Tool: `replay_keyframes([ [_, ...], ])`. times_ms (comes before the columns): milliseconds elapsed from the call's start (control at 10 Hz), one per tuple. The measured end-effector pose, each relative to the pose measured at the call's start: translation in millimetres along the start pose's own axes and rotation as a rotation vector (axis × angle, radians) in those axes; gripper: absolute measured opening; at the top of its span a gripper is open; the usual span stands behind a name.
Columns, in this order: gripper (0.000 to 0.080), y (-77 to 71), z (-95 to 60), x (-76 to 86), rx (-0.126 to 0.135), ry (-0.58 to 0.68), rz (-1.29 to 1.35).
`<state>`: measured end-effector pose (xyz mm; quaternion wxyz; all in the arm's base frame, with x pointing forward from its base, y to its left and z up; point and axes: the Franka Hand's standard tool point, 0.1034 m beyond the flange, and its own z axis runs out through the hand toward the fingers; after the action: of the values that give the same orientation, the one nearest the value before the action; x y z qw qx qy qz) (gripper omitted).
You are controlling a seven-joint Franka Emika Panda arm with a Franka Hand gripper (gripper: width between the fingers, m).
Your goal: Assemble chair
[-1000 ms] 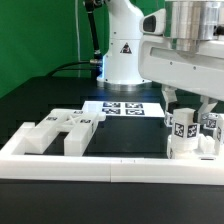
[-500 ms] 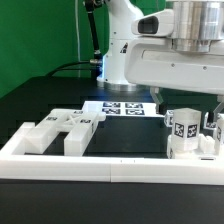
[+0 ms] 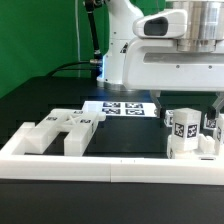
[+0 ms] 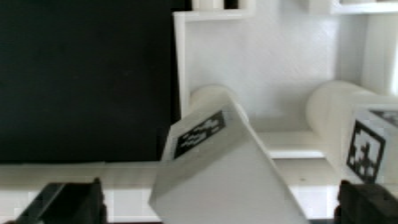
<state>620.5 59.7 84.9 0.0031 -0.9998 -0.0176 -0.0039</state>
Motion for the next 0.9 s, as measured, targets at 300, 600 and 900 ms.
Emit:
replay_keyframes([
  [300,0.0649,3.1,0.2,0.4,-0.006,-0.001,-0.259],
  [600,0.0408,4.2,0.2,0.4,-0.010,-0.001,-0.282],
  [900,0.0291,4.2,0.0,0.5,-0.009,-0.001,-0.256],
])
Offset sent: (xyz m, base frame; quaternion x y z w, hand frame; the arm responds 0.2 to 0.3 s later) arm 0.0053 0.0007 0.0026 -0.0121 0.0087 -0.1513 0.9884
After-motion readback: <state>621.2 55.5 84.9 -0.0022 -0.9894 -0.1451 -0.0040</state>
